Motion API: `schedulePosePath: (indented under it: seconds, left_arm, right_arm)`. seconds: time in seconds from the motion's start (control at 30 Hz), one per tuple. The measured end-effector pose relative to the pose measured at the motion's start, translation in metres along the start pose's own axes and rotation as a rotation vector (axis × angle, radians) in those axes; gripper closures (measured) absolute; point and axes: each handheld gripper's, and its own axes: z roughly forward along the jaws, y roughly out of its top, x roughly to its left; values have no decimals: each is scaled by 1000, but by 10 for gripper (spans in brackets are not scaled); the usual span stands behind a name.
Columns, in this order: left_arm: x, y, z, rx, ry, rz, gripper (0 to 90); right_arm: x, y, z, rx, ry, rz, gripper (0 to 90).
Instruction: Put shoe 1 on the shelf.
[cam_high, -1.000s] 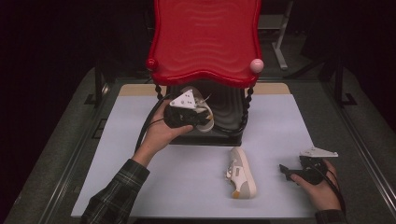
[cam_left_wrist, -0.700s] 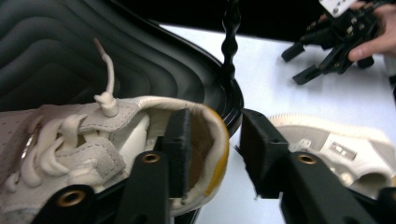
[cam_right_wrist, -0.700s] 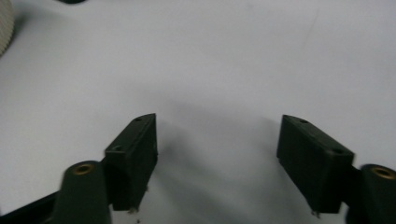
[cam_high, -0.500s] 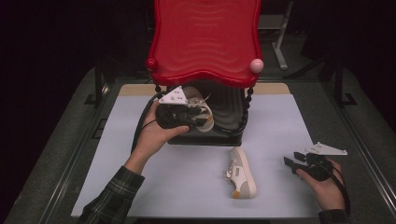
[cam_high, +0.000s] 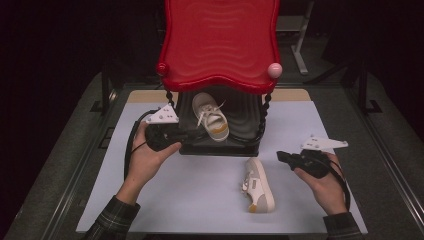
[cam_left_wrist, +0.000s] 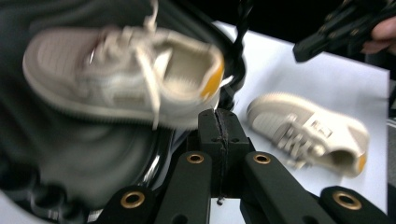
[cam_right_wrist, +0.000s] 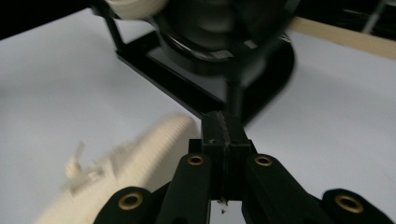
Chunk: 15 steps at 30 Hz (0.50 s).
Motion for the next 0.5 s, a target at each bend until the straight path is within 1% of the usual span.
schedulePosePath:
  seconds: [0.1,0.13,0.17,0.23,0.27,0.3,0.33,0.37,0.4,0.43,0.5]
  left_arm:
    - [4,-11,6,1,9,-25,899]
    - [7,-17,11,5,19,-36,899]
    - [7,-17,11,5,19,-36,899]
    - [11,-21,18,11,29,-40,899]
    - [13,-22,21,6,29,-47,899]
    - [14,-23,24,7,30,-52,899]
    - [16,-23,29,4,33,-59,899]
    - [17,-23,31,4,33,-63,899]
    - [18,-23,34,1,31,-67,899]
    - [18,-23,34,1,31,-67,899]
    - [19,-22,39,3,30,-71,899]
  right_arm:
    - [10,15,15,-4,43,-28,898]
    - [17,23,25,-8,62,-40,898]
    - [17,23,25,-8,62,-40,898]
    - [21,31,35,-11,74,-57,898]
    - [25,39,44,-16,86,-67,898]
    - [25,39,44,-16,86,-67,898]
    - [27,47,53,-23,95,-79,898]
    - [29,50,58,-27,105,-81,899]
    - [30,53,62,-25,106,-84,899]
    - [30,53,62,-25,106,-84,899]
    - [33,61,71,-29,114,-92,899]
